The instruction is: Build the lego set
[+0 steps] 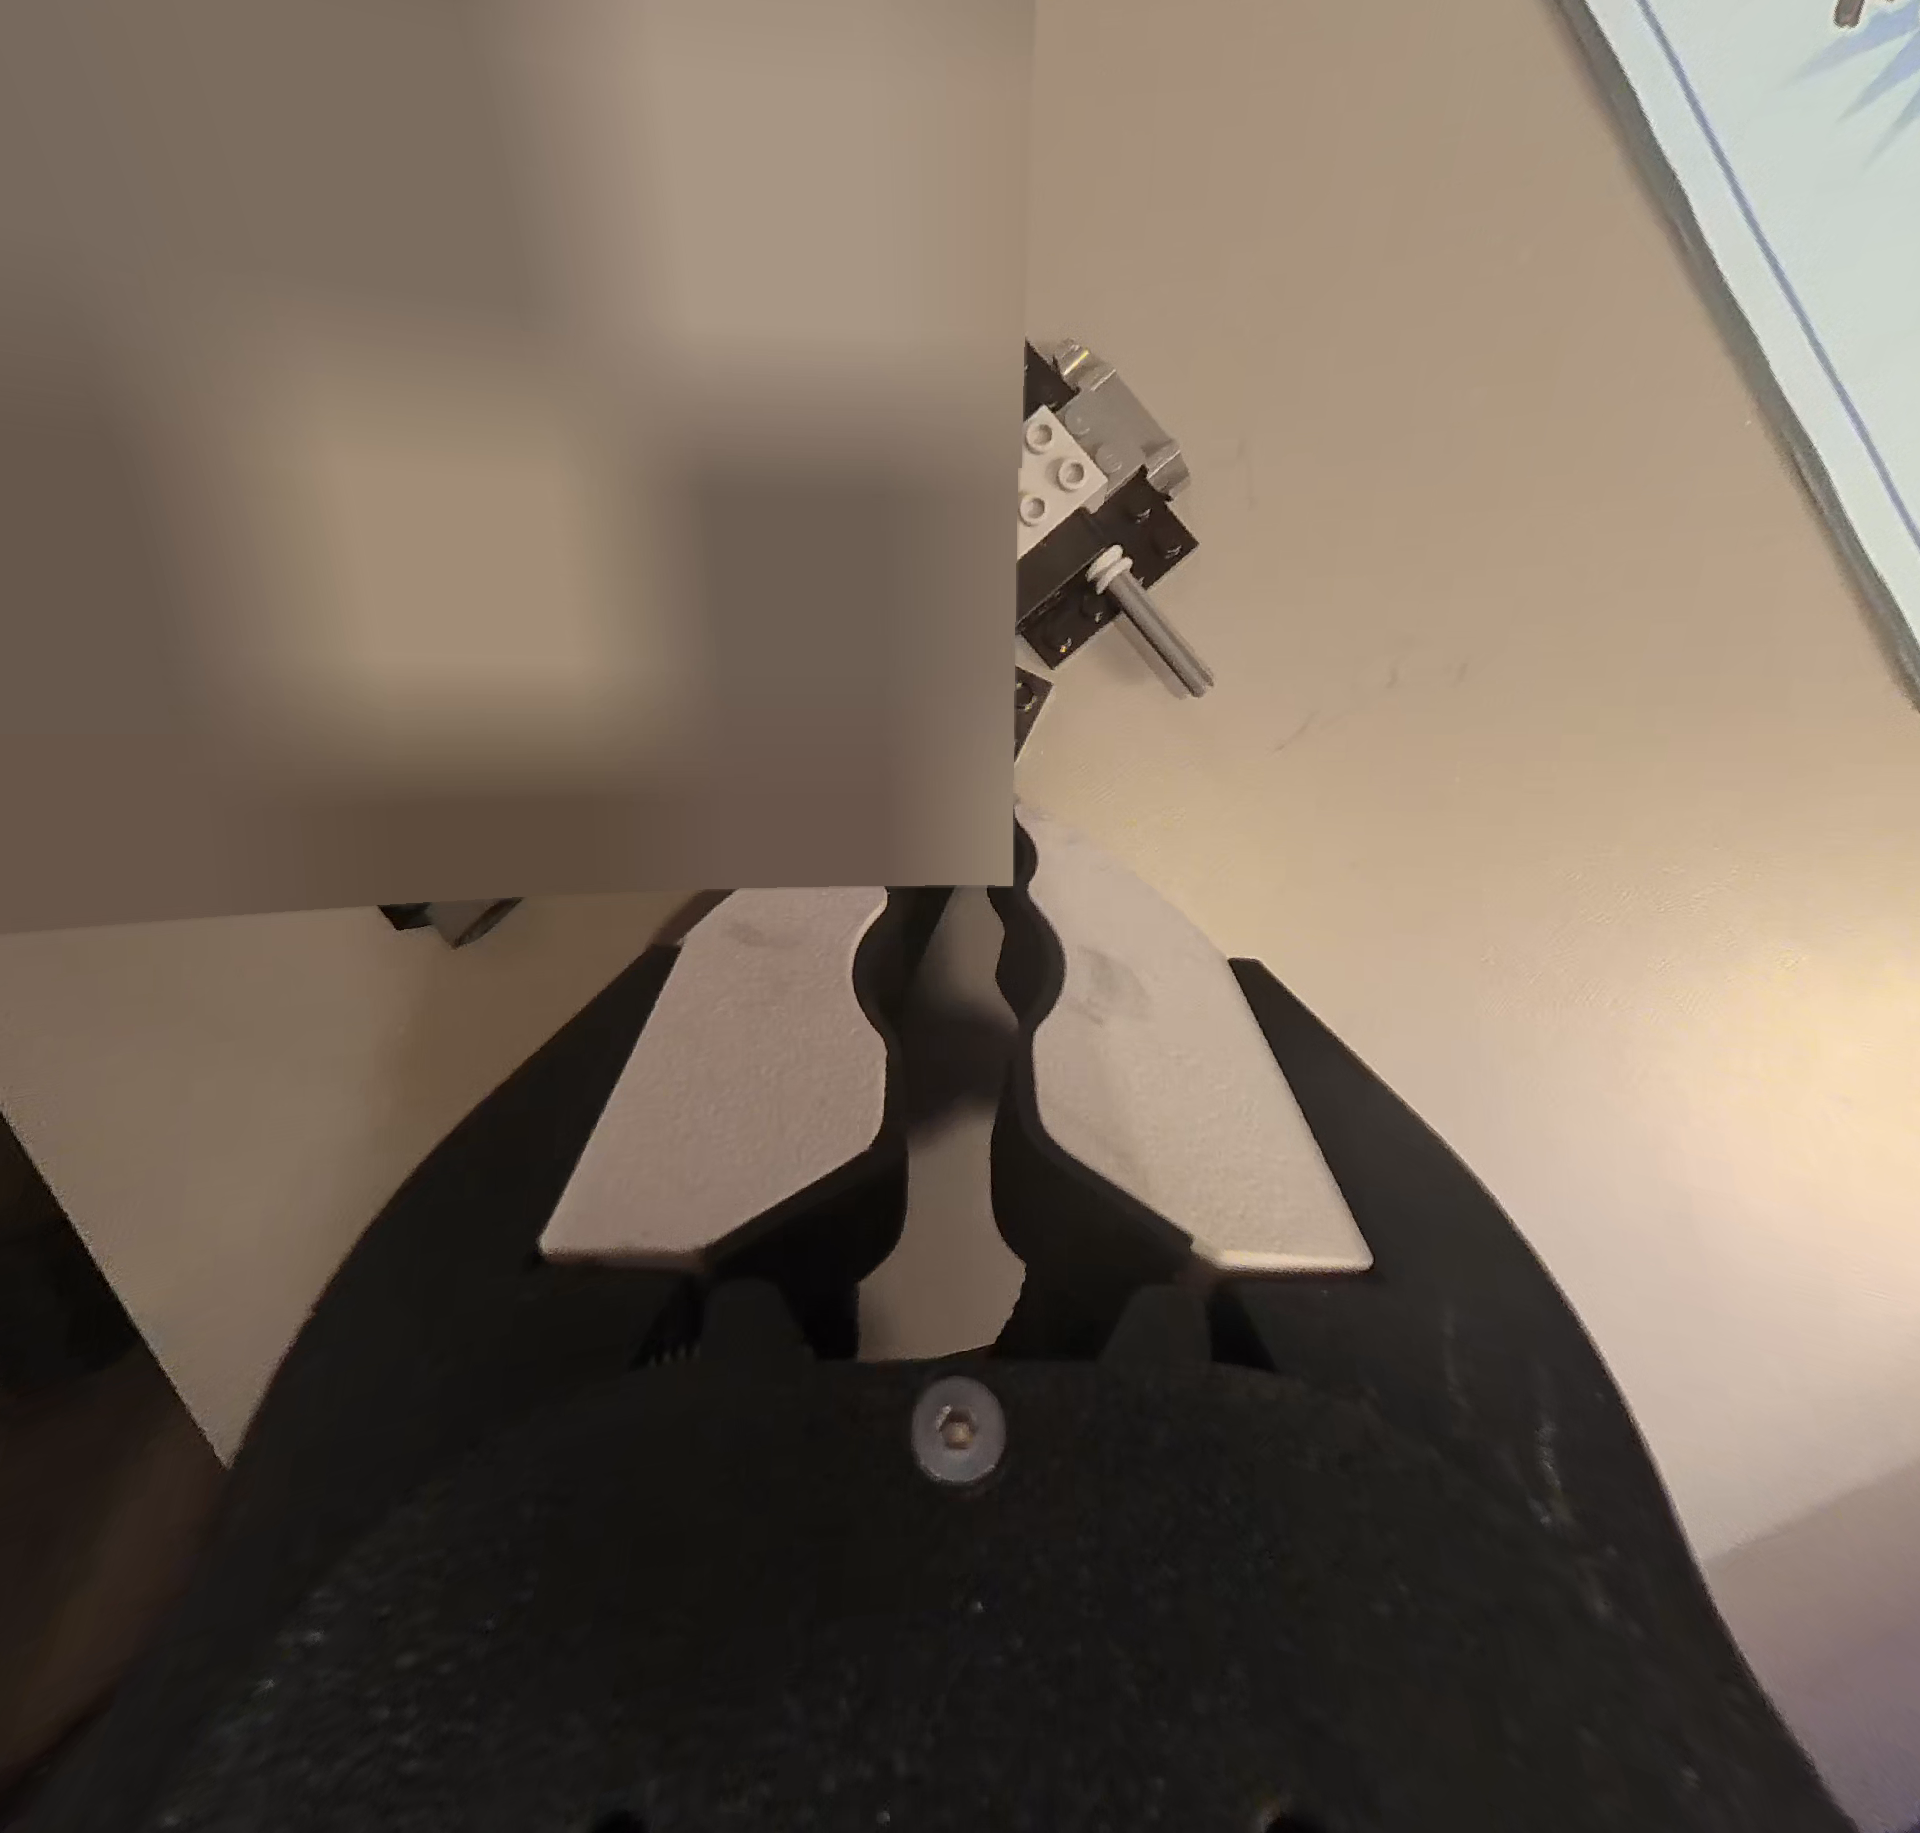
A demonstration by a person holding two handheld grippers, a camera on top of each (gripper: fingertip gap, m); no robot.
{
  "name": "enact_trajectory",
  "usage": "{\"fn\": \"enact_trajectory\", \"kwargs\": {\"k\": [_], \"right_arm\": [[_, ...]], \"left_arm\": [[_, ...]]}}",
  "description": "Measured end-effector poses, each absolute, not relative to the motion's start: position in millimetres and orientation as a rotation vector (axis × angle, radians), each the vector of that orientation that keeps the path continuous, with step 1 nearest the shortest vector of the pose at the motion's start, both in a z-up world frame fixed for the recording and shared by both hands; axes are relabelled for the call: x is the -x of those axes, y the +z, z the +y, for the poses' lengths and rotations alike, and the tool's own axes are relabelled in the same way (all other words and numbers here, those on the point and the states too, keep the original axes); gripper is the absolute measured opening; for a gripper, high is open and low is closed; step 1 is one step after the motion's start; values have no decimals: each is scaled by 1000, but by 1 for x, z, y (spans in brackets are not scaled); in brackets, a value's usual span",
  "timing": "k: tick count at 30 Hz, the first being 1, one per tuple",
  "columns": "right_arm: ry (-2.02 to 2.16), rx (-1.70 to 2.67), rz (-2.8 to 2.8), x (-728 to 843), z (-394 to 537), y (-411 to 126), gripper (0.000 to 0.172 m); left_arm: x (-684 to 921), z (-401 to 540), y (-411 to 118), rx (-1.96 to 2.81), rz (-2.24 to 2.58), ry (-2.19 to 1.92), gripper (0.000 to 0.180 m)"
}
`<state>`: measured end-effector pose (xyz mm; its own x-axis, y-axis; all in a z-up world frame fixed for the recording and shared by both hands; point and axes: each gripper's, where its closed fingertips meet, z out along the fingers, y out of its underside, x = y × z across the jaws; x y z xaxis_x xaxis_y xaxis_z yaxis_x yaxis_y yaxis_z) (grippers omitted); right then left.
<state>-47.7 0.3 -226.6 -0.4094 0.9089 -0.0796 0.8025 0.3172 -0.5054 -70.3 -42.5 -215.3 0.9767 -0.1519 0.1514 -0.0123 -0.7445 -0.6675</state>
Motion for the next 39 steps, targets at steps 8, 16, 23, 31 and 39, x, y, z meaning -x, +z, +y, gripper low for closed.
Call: {"fn": "enact_trajectory", "kwargs": {"k": [8, 16, 23, 31, 39], "right_arm": [[694, 1579, -2334, 50, 7, -227, 12], [627, 1590, -2344, 46, 19, -226, 17], [623, 1594, -2351, 50, 19, -228, 8], [625, 1567, -2341, 50, 18, -227, 8], [603, 1514, -2368, 51, 22, -226, 8]], "left_arm": [[76, -41, -214, 2391, 106, -195, 20], [87, -36, -210, 2365, 68, -219, 35], [82, -32, -220, 2384, 73, -250, 36], [77, -32, -223, 2413, 16, -121, 26], [71, -34, -213, 2385, -100, 8, 29]]}}
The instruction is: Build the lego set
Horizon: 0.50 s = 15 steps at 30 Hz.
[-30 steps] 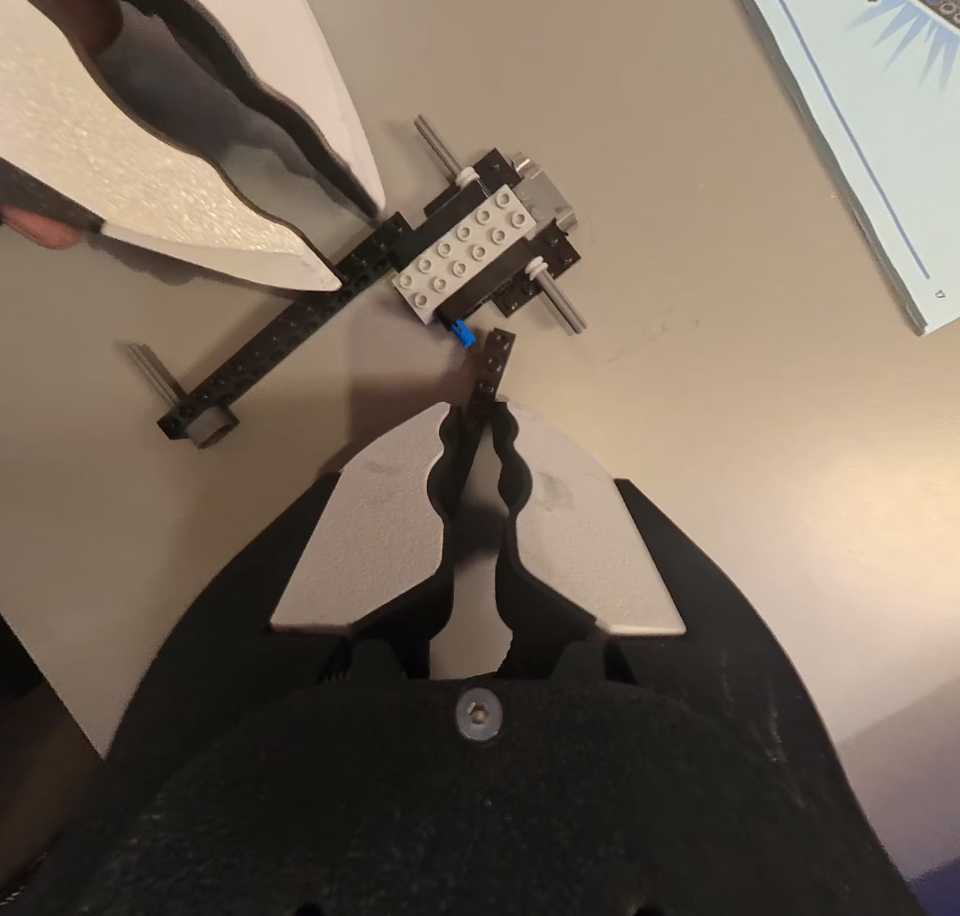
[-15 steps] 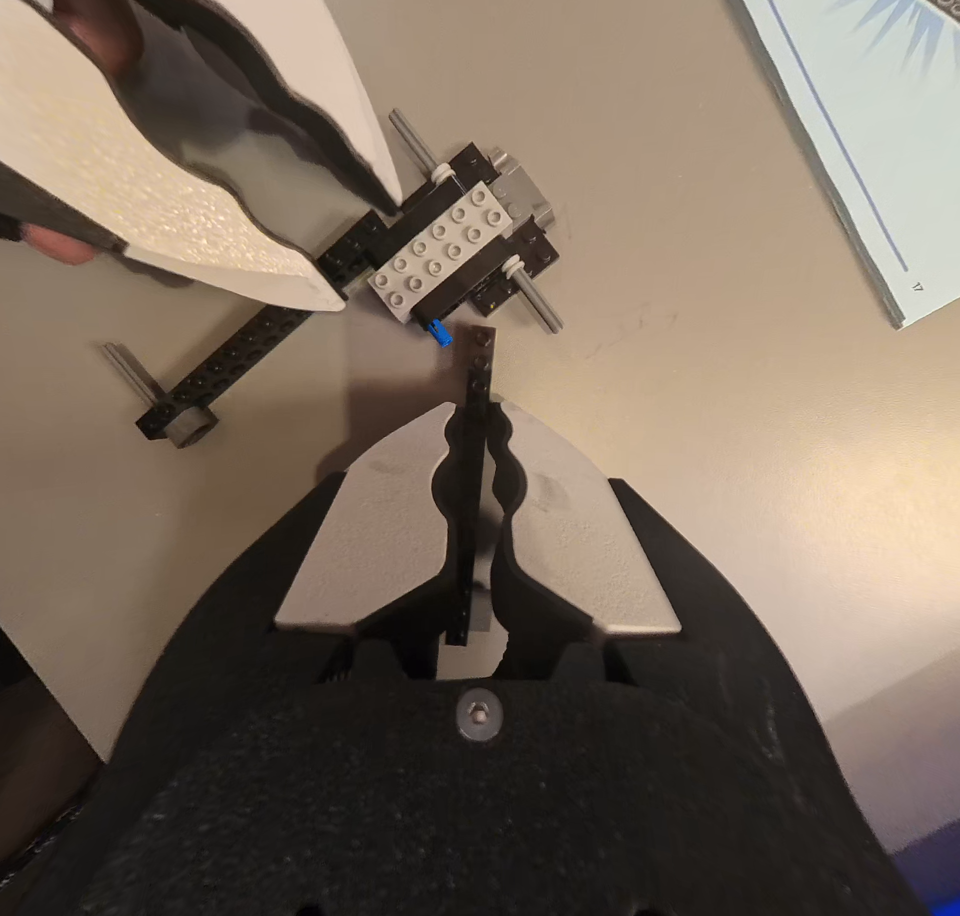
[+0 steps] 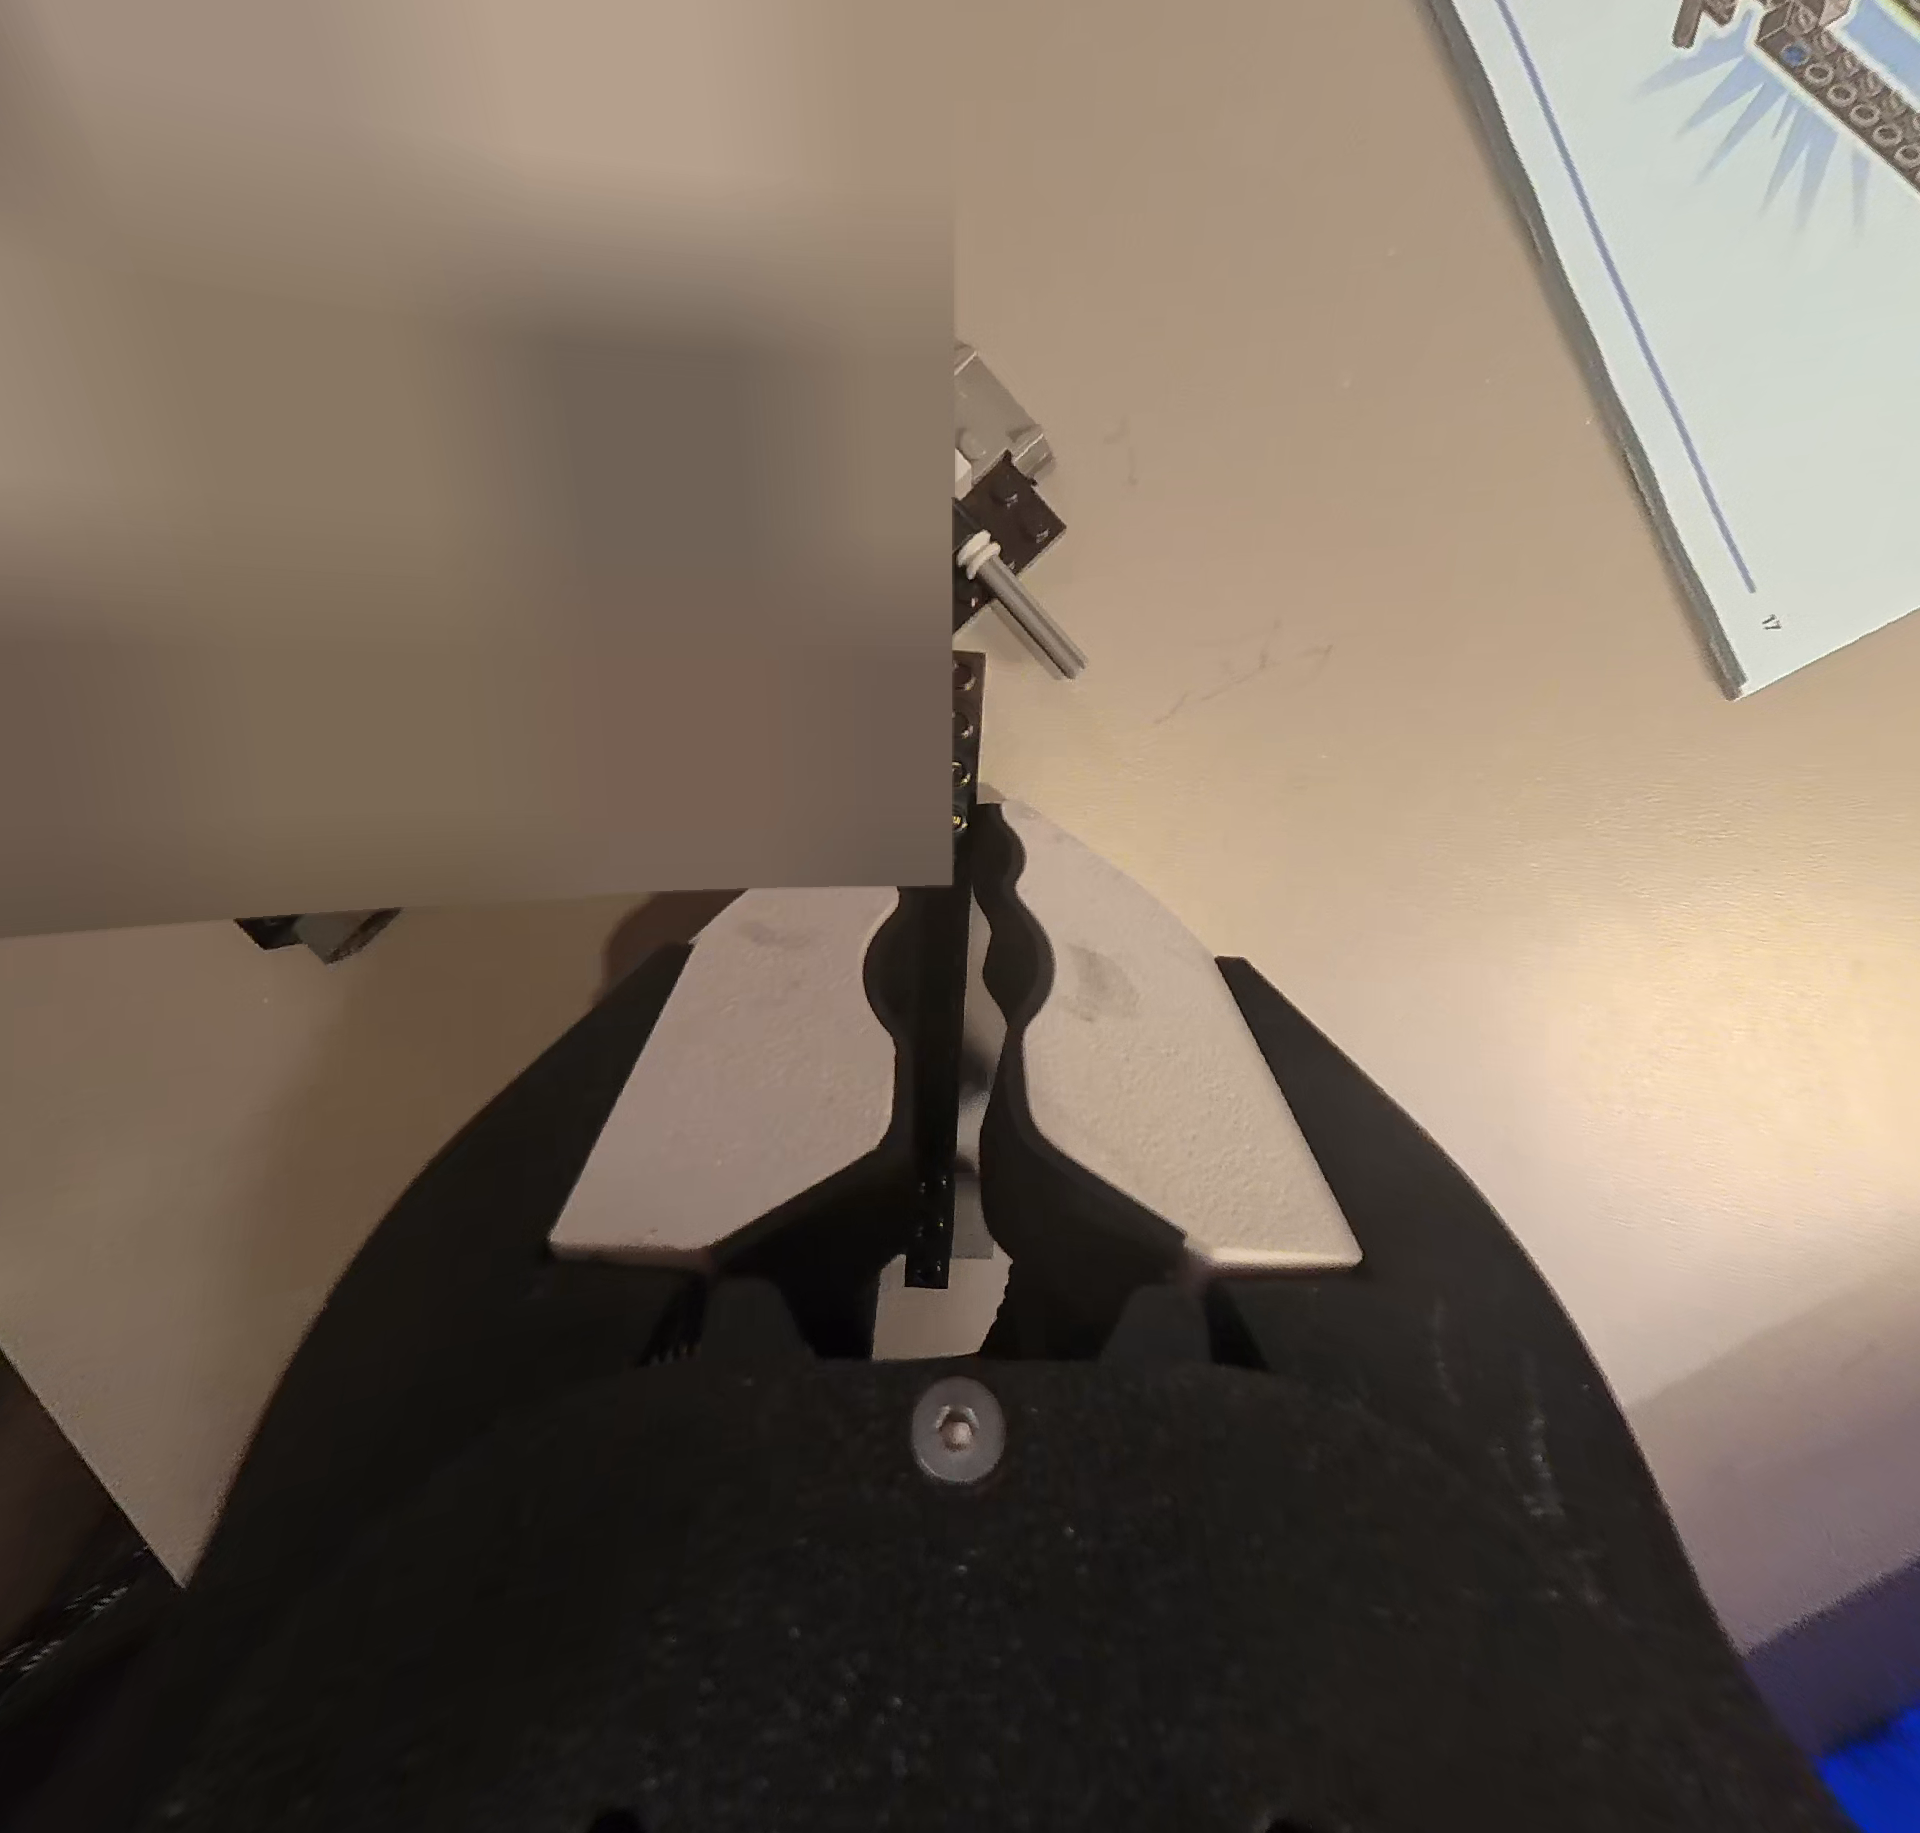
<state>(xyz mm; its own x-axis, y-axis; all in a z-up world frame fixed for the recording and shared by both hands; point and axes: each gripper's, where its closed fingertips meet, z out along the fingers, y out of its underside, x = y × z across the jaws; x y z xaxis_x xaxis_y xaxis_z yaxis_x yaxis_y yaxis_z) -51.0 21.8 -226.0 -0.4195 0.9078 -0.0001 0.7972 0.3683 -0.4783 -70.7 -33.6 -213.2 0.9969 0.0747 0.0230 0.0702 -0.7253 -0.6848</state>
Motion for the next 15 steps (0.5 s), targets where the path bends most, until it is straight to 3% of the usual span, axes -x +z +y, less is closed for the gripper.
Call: {"fn": "enact_trajectory", "kwargs": {"k": [15], "right_arm": [[550, 1427, -2386, 50, 24, -227, 8]], "left_arm": [[66, -40, -221, 2438, -45, -158, 31]]}}
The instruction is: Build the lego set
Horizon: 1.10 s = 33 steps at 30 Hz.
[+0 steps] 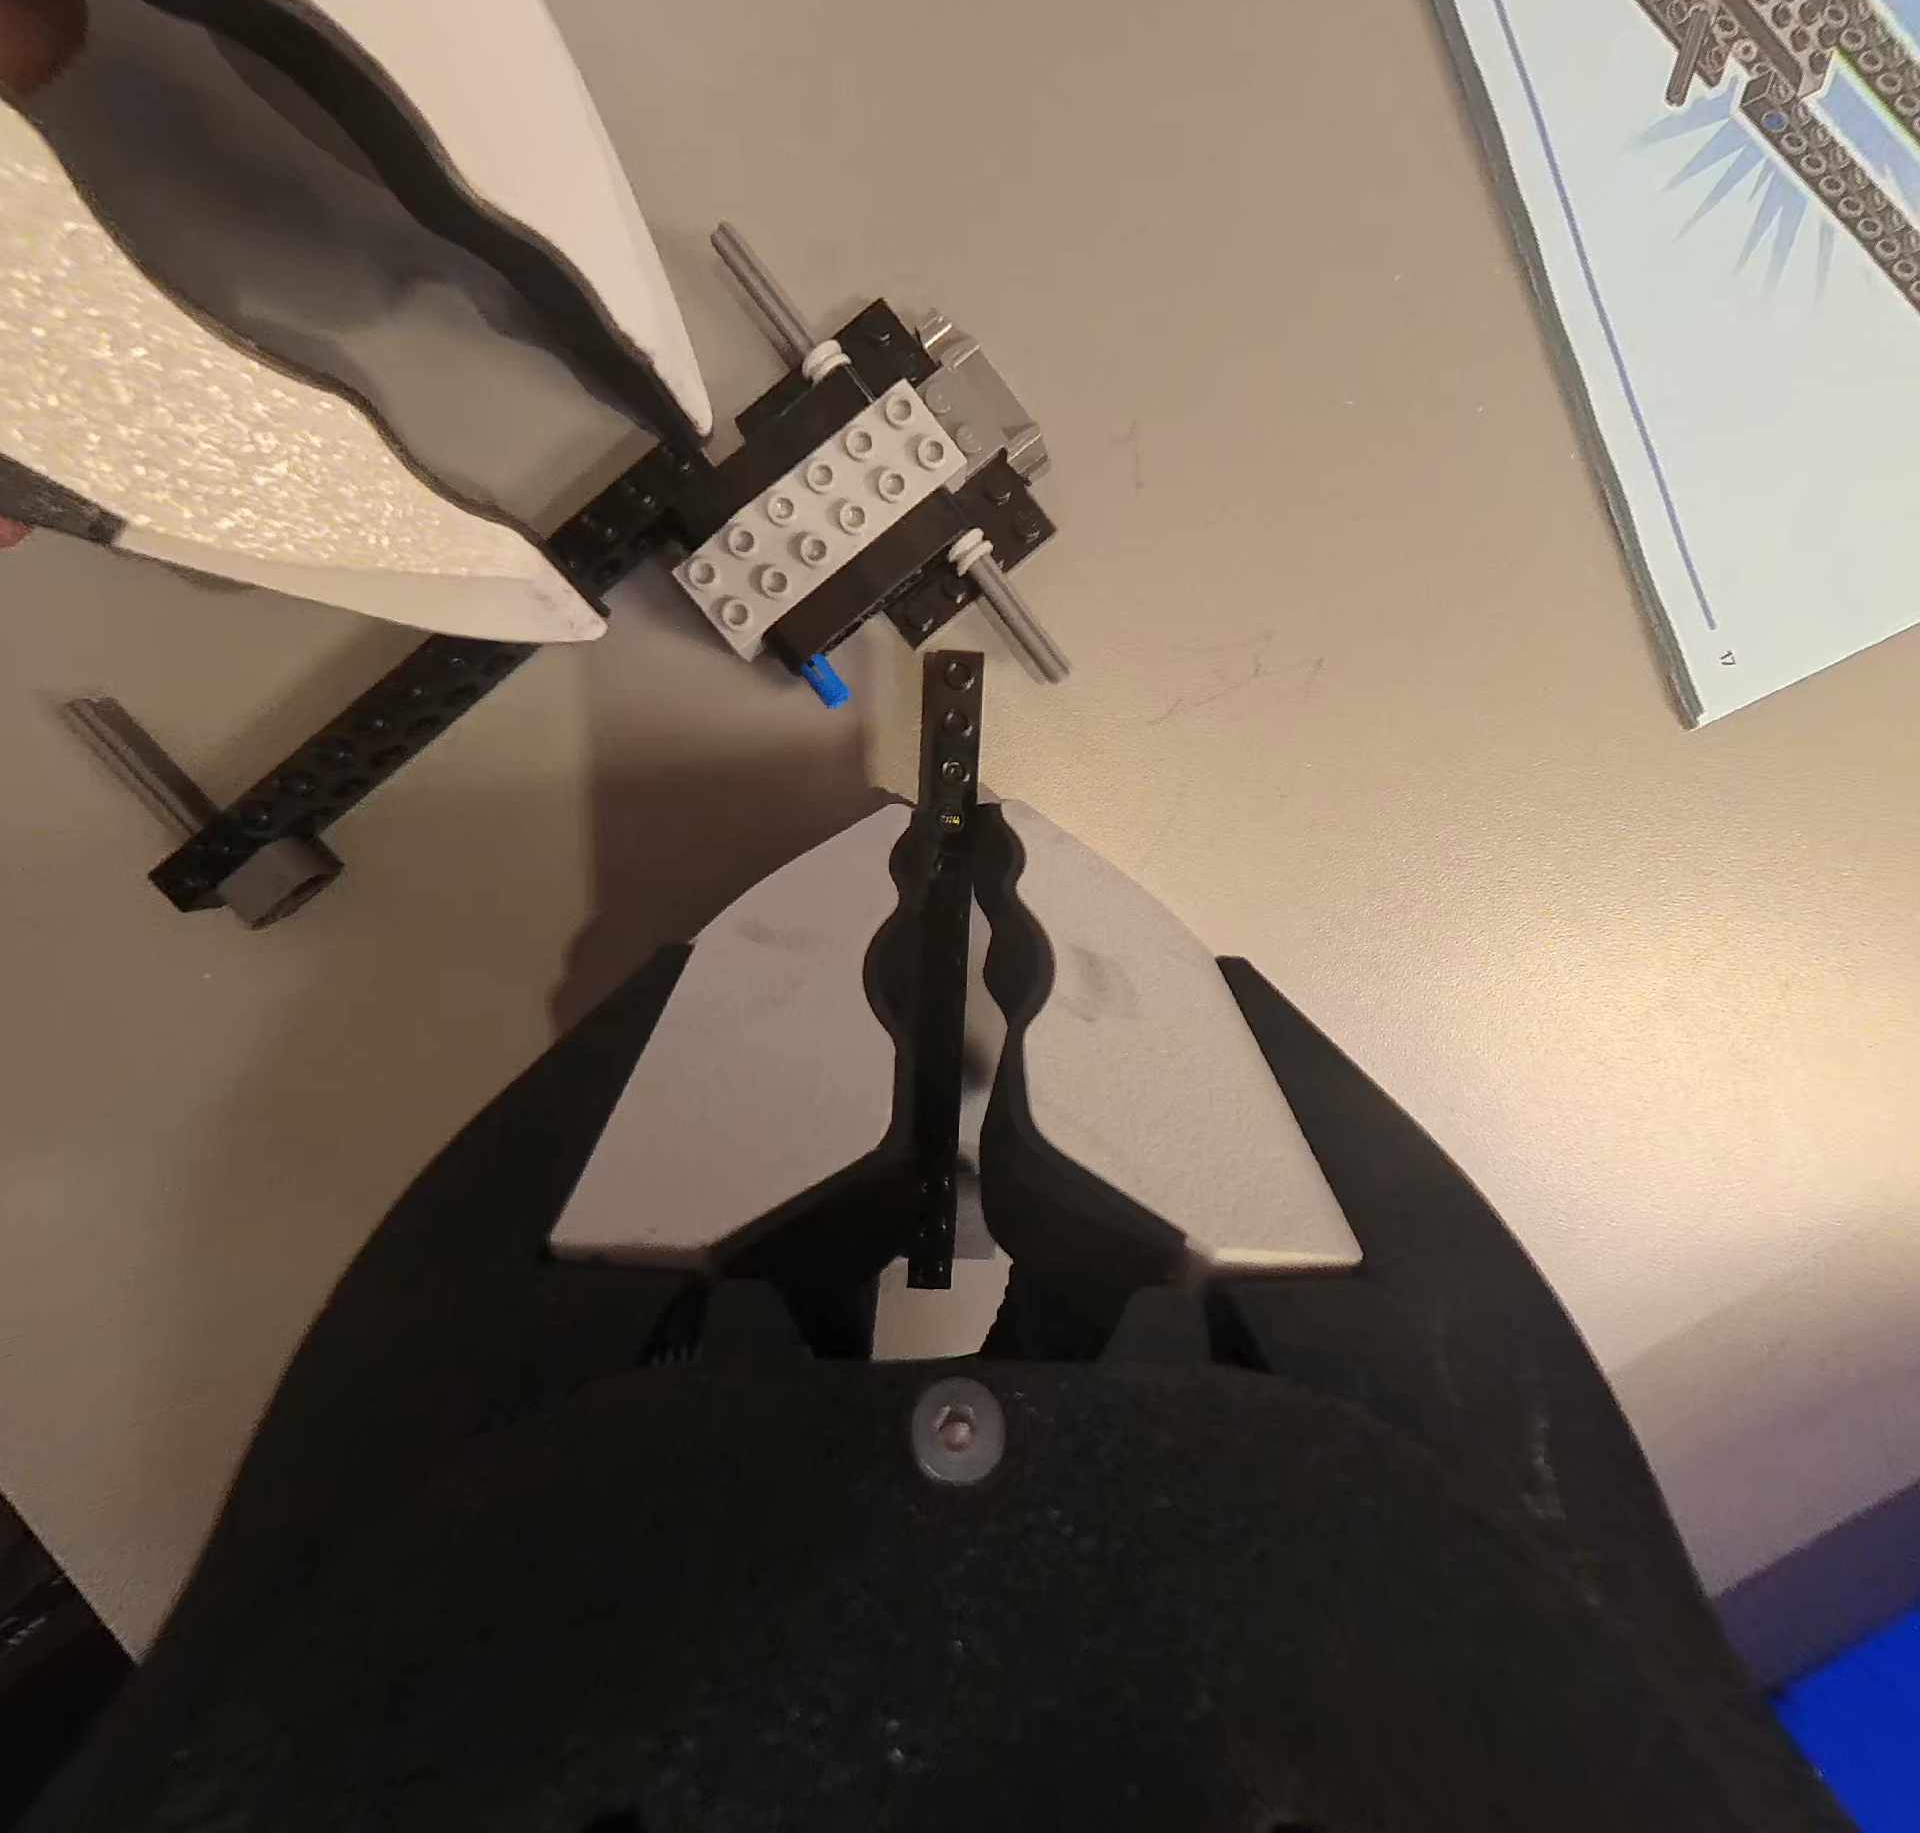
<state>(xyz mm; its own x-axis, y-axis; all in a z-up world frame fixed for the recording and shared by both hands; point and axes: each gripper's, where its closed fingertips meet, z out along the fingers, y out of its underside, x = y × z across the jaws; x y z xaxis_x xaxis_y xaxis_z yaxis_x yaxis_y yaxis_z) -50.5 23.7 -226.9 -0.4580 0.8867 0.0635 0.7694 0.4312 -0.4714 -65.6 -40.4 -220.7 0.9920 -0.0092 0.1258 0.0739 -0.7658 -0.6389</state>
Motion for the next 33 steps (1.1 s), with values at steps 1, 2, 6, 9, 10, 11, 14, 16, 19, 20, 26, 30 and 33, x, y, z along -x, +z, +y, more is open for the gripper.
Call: {"fn": "enact_trajectory", "kwargs": {"k": [1, 2, 6, 9, 10, 11, 14, 16, 19, 20, 26, 30, 33], "right_arm": [[560, 1427, -2388, 50, 23, -227, 8], [571, 1428, -2392, 50, 23, -227, 8], [626, 1442, -2404, 47, 23, -226, 8], [689, 1454, -2411, 44, 20, -223, 8], [707, 1455, -2416, 42, 18, -222, 8], [722, 1454, -2421, 41, 16, -221, 8], [722, 1444, -2438, 37, 12, -221, 8], [723, 1439, -2449, 34, 9, -223, 8], [739, 1440, -2462, 31, 7, -225, 8], [741, 1440, -2469, 31, 7, -225, 8], [749, 1461, -2527, 33, 14, -227, 8], [784, 1519, -2476, 36, 21, -227, 8], [816, 1521, -2426, 36, 21, -227, 8]], "left_arm": [[63, -41, -221, 2443, -52, -158, 31], [60, -42, -221, 2449, -48, -162, 31], [53, -48, -216, 2447, 22, -100, 34], [61, -54, -211, 2429, 121, -16, 35], [61, -56, -209, 2415, 169, -13, 35], [61, -58, -208, 2398, 220, -18, 34], [63, -63, -211, 2380, 313, -10, 29], [61, -64, -215, 2380, 330, -29, 28], [51, -62, -220, 2373, 332, -81, 27], [49, -62, -223, 2381, 327, -96, 25], [29, -61, -224, 2390, 331, -238, 16], [22, -57, -223, 2368, 300, -267, 18], [18, -54, -223, 2355, 319, -210, 25]]}}
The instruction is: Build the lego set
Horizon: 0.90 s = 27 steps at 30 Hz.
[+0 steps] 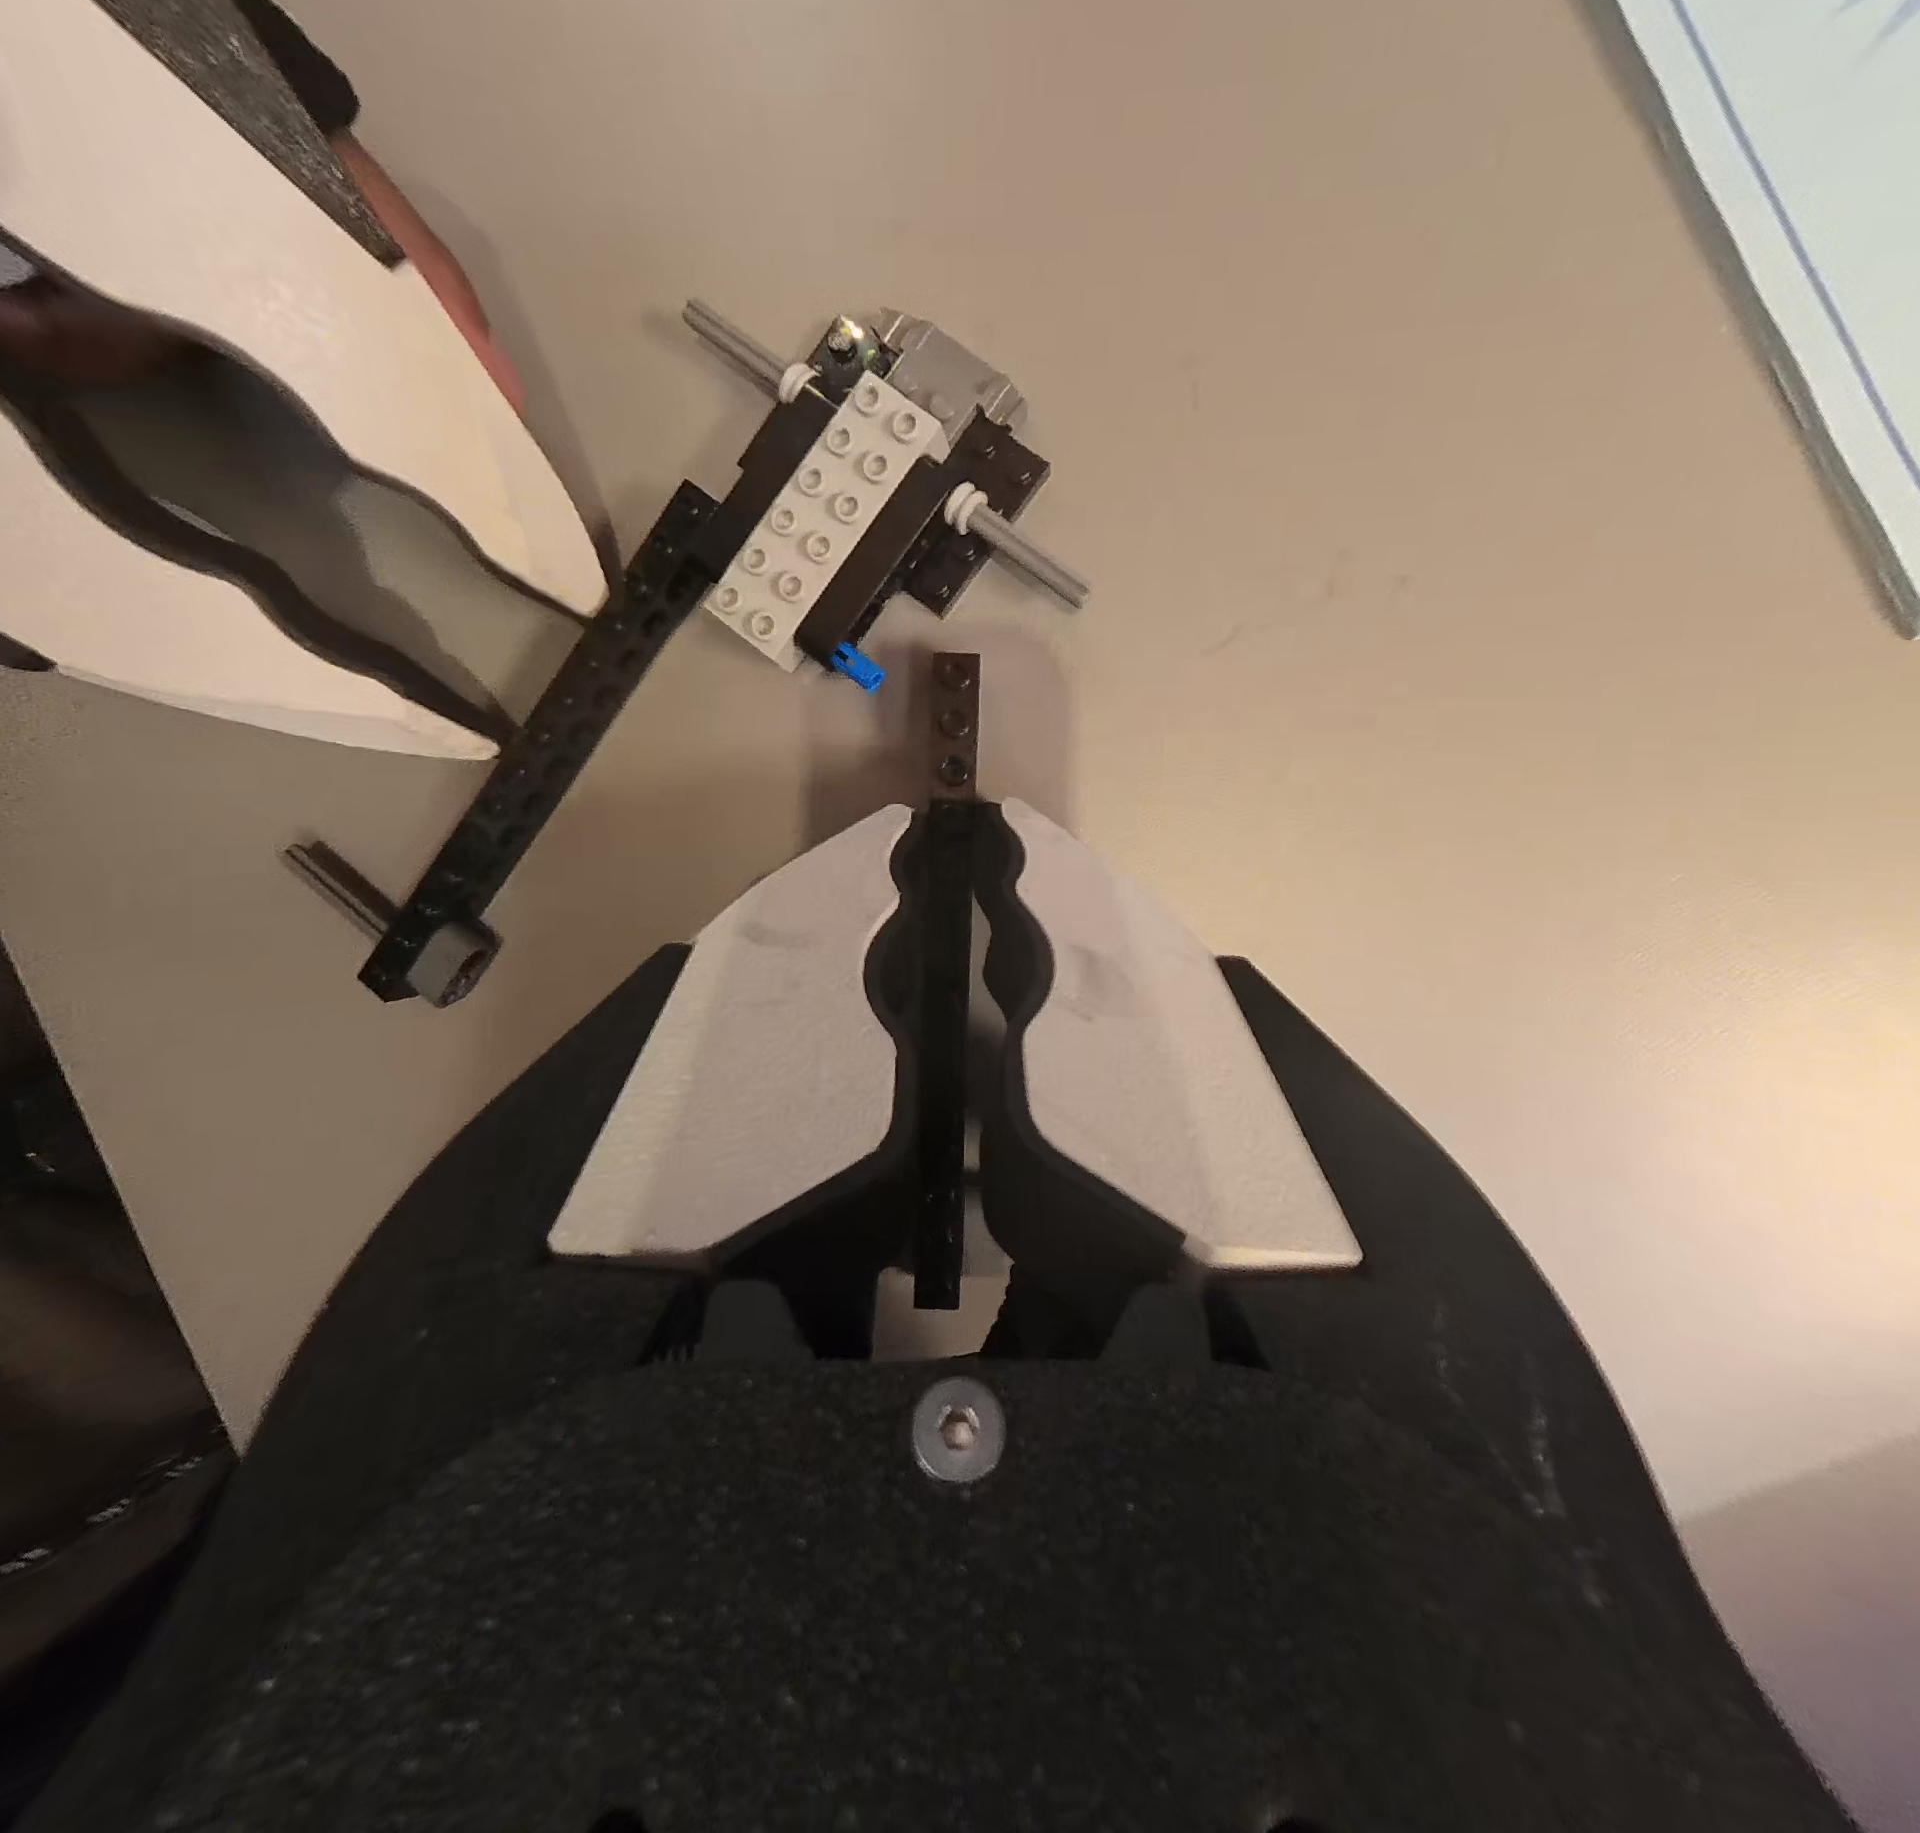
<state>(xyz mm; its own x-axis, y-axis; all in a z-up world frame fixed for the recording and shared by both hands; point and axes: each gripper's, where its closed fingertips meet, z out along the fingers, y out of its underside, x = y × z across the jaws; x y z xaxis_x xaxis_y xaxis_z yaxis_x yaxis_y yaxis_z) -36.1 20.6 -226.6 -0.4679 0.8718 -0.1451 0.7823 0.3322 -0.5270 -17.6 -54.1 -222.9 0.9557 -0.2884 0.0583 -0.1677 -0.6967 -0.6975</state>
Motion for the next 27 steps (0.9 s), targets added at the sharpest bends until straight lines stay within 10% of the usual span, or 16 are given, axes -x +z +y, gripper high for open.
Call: {"fn": "enact_trajectory", "kwargs": {"k": [27], "right_arm": [[824, 1527, -2337, 27, 20, -225, 8]], "left_arm": [[14, -41, -222, 2371, 252, -340, 25]]}}
